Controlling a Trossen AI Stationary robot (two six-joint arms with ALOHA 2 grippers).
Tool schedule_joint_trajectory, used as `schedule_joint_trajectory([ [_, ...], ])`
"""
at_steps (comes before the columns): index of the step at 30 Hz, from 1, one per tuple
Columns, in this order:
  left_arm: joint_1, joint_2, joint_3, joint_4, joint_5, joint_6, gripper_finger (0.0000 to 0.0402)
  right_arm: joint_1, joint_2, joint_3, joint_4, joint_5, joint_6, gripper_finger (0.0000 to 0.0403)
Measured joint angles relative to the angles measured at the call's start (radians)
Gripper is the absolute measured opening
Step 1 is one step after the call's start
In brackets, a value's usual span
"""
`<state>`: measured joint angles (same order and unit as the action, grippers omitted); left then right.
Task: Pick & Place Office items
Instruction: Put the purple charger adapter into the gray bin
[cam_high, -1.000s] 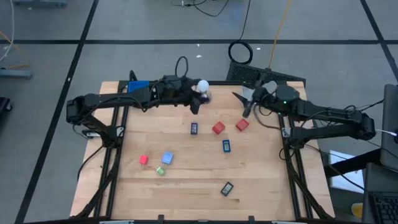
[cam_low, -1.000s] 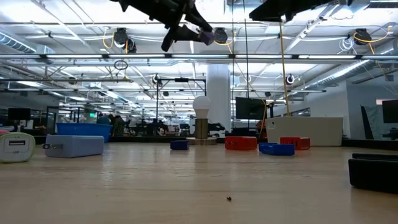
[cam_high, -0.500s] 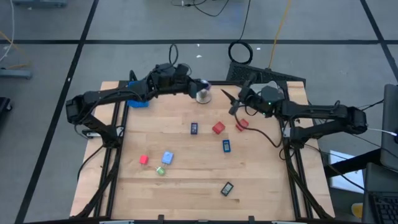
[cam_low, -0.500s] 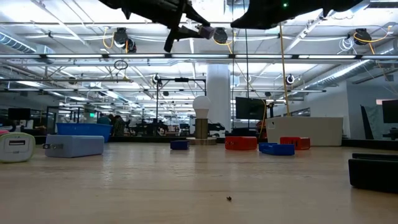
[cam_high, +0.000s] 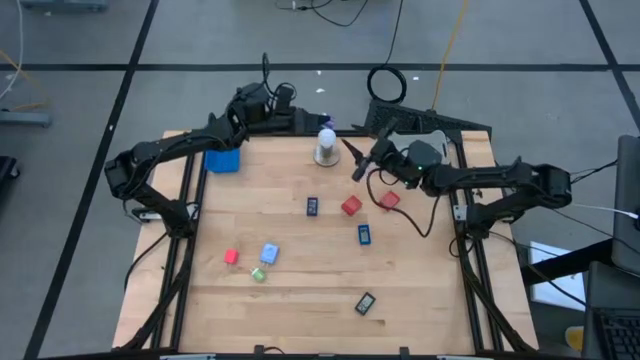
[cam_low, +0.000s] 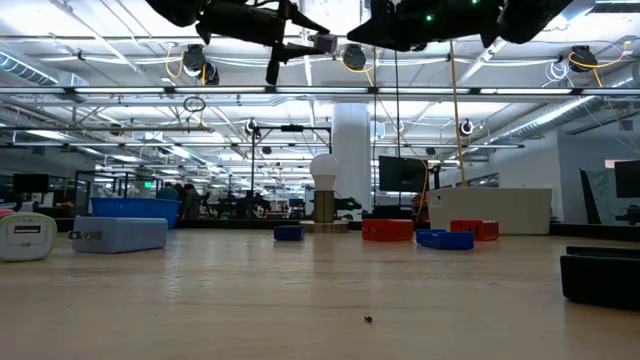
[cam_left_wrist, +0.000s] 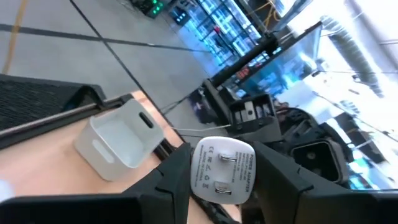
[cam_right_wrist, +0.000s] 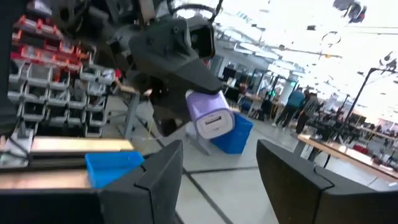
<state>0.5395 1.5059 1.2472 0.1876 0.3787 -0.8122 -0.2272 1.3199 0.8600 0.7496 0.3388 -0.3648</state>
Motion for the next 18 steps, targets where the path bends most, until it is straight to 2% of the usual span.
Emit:
schedule_joint_trajectory([
  [10,0.044,0.0,0.0,0.009,0.143,-0.111,0.0137,0.0,0.02,0.0,0.094,-0.056,0.043,0.0199],
  [18,0.049,0.0,0.0,0.07,0.197,-0.211,0.0137,0.0,0.02,0.0,0.099,-0.081,0.111,0.0258],
])
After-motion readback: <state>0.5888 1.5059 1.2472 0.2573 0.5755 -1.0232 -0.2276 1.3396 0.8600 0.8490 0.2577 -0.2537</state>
